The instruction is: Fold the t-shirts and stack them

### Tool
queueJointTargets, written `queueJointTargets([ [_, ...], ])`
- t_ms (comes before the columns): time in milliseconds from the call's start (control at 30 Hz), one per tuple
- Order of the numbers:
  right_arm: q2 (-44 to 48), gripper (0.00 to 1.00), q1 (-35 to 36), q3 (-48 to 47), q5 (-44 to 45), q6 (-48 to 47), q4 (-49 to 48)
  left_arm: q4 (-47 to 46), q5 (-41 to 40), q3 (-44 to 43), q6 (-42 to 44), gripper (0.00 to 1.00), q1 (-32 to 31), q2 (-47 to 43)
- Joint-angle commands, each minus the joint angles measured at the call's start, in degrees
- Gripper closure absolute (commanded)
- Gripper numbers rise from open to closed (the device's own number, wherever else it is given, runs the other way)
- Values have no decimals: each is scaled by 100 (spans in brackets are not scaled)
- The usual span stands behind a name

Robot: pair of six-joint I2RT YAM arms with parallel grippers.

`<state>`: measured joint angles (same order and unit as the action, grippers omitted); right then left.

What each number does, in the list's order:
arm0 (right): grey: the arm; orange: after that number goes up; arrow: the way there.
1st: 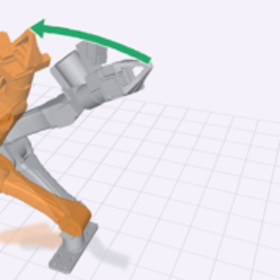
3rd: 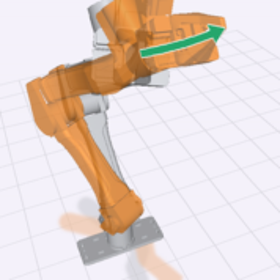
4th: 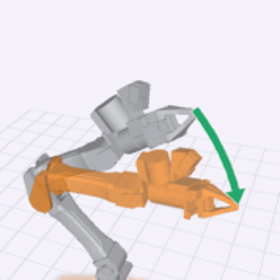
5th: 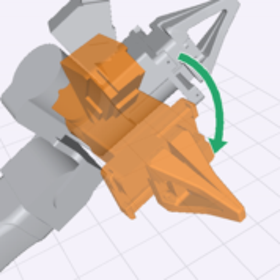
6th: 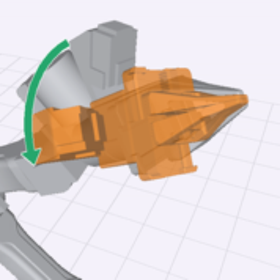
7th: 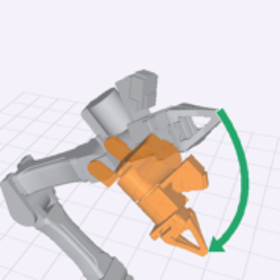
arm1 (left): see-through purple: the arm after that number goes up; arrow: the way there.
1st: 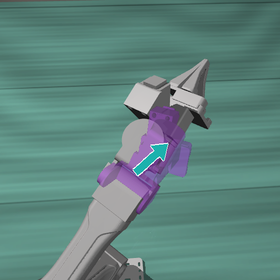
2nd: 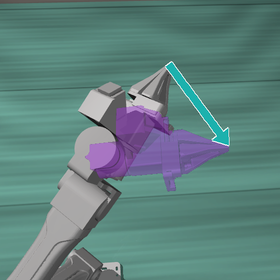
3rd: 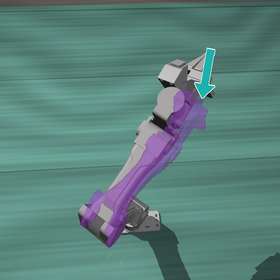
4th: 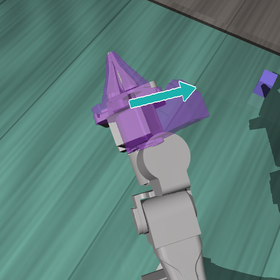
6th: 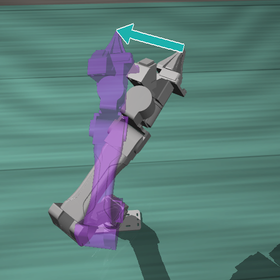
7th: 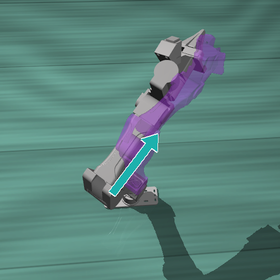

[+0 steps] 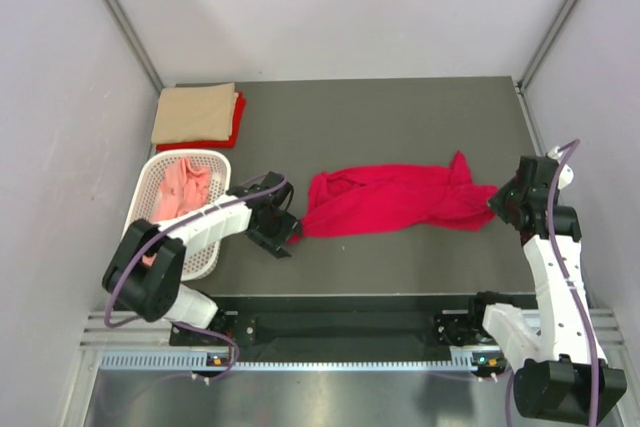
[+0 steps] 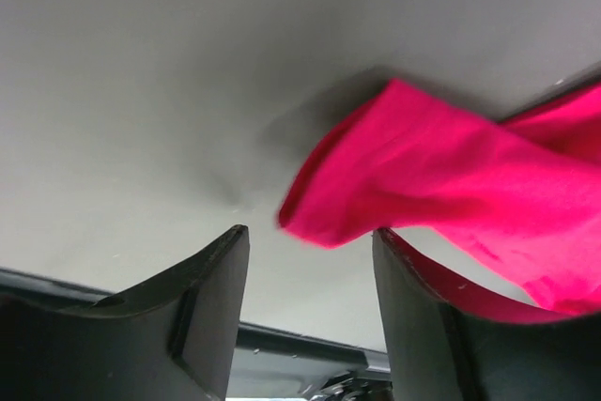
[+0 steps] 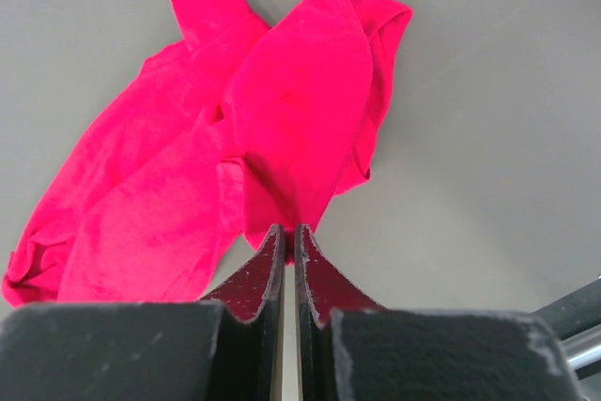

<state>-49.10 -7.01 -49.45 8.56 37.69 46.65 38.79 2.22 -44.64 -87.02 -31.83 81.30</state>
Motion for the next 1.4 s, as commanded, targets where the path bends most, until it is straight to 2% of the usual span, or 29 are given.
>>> queueJointTargets([
  [0, 173, 100, -47, -21, 41, -34, -183, -204, 138, -422, -289, 41, 46, 350],
  [233, 173, 100, -46, 32, 50, -25, -200, -205, 77, -361, -315, 46, 55, 492],
  [400, 120, 100, -38, 50, -3, -16, -262, -170, -125, -194, -394, 51, 55, 282],
  [600, 85, 100, -38, 23, -12, -16, -288, 278, -617, -422, -333, 44, 55, -122],
  [733, 76, 100, -38, 41, -108, -8, -288, 226, -696, -256, -578, 42, 55, -526],
  [1067, 102, 100, -38, 23, -170, -8, -288, 375, -494, 69, -1123, 45, 55, -746],
  [1367, 85, 100, -38, 102, -231, 28, -367, 323, -740, 193, -1273, 45, 55, -870],
])
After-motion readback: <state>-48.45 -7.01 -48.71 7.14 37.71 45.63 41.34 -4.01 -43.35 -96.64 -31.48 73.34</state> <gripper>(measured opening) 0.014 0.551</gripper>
